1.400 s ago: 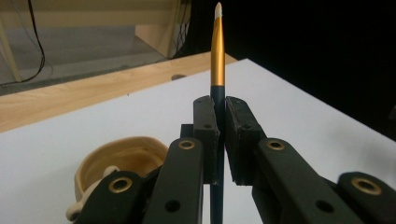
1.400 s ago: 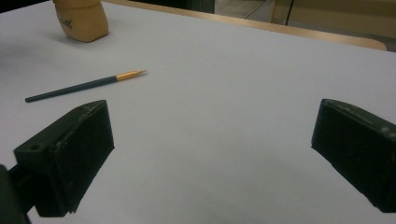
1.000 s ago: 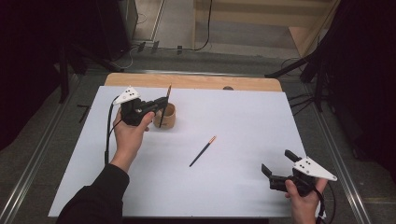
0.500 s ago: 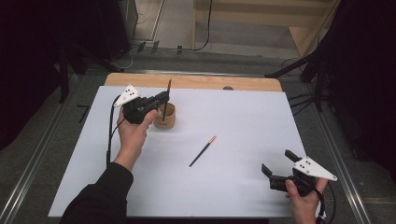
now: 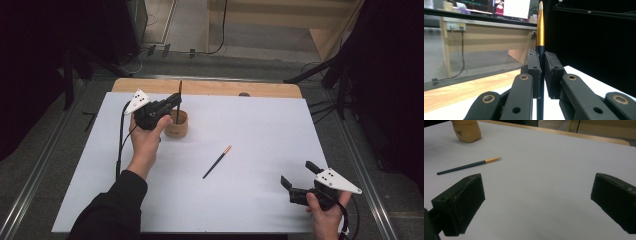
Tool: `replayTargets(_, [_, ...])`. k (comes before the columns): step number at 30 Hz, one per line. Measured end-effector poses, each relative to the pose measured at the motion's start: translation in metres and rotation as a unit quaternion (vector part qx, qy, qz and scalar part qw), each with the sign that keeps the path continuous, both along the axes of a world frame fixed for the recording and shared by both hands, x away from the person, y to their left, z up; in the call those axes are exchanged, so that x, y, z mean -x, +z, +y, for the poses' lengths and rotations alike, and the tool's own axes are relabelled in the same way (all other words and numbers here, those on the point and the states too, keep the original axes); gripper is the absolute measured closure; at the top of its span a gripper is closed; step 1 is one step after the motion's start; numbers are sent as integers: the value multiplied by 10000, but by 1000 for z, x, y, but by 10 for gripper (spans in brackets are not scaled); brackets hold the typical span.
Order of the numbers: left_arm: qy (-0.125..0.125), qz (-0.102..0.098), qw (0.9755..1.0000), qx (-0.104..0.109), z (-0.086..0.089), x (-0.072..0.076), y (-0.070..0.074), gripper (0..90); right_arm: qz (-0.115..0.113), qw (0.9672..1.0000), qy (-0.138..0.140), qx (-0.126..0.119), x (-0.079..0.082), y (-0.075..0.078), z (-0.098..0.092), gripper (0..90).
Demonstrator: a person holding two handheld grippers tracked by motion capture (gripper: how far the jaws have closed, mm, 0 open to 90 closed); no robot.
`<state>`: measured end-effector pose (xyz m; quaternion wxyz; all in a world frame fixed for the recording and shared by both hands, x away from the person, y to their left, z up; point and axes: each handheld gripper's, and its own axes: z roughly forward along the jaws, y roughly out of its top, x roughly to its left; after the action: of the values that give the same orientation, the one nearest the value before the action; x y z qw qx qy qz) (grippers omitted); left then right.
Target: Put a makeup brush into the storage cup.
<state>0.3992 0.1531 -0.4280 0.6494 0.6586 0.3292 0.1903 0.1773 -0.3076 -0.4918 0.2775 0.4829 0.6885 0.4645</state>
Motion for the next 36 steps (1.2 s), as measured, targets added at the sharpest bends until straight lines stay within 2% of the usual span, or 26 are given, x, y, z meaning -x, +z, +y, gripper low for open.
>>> replayTargets(5, [163, 41, 9998, 119, -1, -7, -5, 837, 1, 10000, -8, -20, 1, 0, -1, 0])
replayTargets(11, [198, 114, 9997, 89, -4, -12, -12, 837, -19, 10000, -32, -34, 1, 0, -4, 0])
replayTargets(13, [252, 73, 9997, -14, -6, -12, -14, 837, -13, 10000, -38, -41, 2, 0, -5, 0])
replayTargets(19, [397, 90, 9992, -17, -5, -16, -17, 837, -11, 10000, -42, -54, 2, 0, -6, 0])
replayTargets(24, [489, 170, 9986, 82, 1, -21, -19, 837, -15, 10000, -39, -61, 2, 0, -7, 0])
replayTargets(33, [459, 249, 9986, -129, -1, -21, -23, 836, -19, 10000, -39, -43, 2, 0, -8, 0])
replayTargets(34, [510, 247, 9982, -210, -2, -21, -23, 836, -17, 10000, -42, -44, 3, 0, -8, 0])
replayTargets(36, [557, 284, 9979, -186, -1, -21, -24, 836, -22, 10000, -38, -46, 2, 0, -8, 0])
